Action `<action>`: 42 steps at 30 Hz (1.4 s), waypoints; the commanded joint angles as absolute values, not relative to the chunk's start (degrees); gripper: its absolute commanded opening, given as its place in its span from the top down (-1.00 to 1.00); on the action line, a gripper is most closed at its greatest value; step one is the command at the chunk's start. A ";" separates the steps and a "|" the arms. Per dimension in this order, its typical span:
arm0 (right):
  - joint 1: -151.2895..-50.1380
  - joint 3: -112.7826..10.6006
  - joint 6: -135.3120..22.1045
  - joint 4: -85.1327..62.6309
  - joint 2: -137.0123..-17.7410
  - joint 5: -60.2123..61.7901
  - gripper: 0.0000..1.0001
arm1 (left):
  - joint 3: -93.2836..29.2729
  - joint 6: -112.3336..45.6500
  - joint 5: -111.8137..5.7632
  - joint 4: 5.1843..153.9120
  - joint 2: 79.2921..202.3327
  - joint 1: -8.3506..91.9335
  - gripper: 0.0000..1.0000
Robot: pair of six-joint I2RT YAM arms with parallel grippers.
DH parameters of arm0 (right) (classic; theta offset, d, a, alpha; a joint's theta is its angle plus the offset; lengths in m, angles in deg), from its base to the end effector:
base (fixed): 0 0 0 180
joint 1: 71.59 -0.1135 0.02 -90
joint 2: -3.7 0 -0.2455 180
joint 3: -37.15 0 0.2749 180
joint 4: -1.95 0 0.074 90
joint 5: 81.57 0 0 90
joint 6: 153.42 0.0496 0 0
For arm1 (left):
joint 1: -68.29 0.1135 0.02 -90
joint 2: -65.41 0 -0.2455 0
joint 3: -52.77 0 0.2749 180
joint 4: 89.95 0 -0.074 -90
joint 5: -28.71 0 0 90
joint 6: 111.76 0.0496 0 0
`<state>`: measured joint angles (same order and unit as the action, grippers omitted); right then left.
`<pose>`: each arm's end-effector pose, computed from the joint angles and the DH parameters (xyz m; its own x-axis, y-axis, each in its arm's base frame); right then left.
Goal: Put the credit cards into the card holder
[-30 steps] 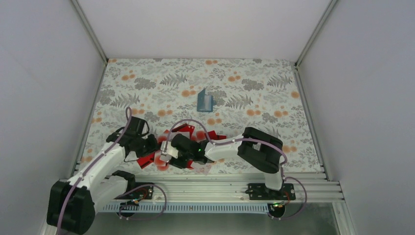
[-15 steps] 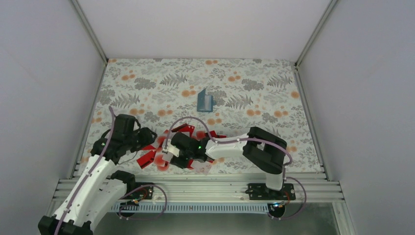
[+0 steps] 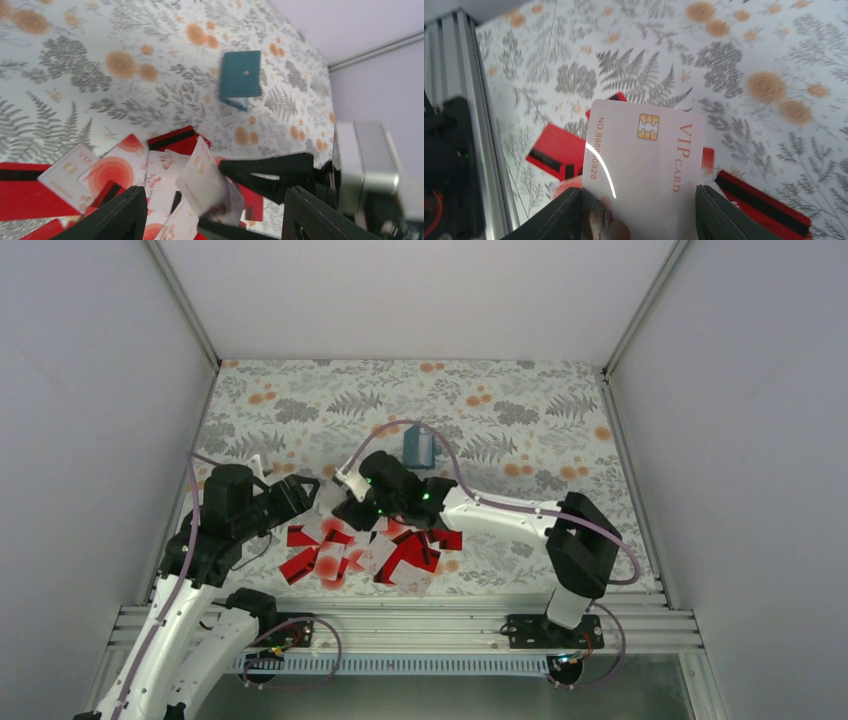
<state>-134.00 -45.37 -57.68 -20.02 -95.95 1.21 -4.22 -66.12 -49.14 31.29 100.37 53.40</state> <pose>0.1888 0.3747 0.1969 -0.3831 -0.5188 -0.7642 -0.8906 0.4271 0.1565 0.1633 -0.0542 0.2840 -0.7028 -0.5204 -0.4850 -0.1079 0.7519 -0.6503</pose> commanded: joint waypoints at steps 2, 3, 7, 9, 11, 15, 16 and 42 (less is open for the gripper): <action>-130.23 -51.15 -49.68 -24.02 -93.16 -0.43 0.17 | -5.90 -65.15 -42.71 39.54 100.32 53.34 -0.39; -129.61 -51.62 -48.52 -24.28 -92.78 -0.71 0.17 | -5.89 -65.02 -42.01 40.60 100.53 53.40 -0.39; -127.42 -52.62 -44.19 -24.38 -91.97 -3.47 0.15 | -5.40 -65.46 -39.70 44.88 101.39 53.29 -0.36; -126.52 -53.08 -42.69 -24.13 -89.95 -4.94 0.15 | -5.15 -65.63 -37.91 47.70 102.40 53.27 -0.34; -125.82 -53.46 -41.70 -23.81 -89.35 -6.24 0.15 | -5.17 -65.78 -36.77 49.97 103.75 53.29 -0.31; -124.59 -54.05 -40.32 -22.74 -88.15 -8.61 0.15 | -5.72 -66.35 -35.55 53.50 107.05 53.32 -0.22; -124.30 -54.18 -40.15 -22.60 -87.88 -8.95 0.15 | -5.98 -66.44 -35.40 53.94 107.98 53.33 -0.19; -123.30 -57.66 -37.93 -21.94 -88.78 -9.09 0.15 | -6.00 -70.63 -29.50 63.39 115.96 53.31 0.68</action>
<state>-123.62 -55.31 -38.45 -24.02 -88.54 -8.74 -5.40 -69.92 -31.72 62.61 115.14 53.35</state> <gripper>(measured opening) 0.524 0.182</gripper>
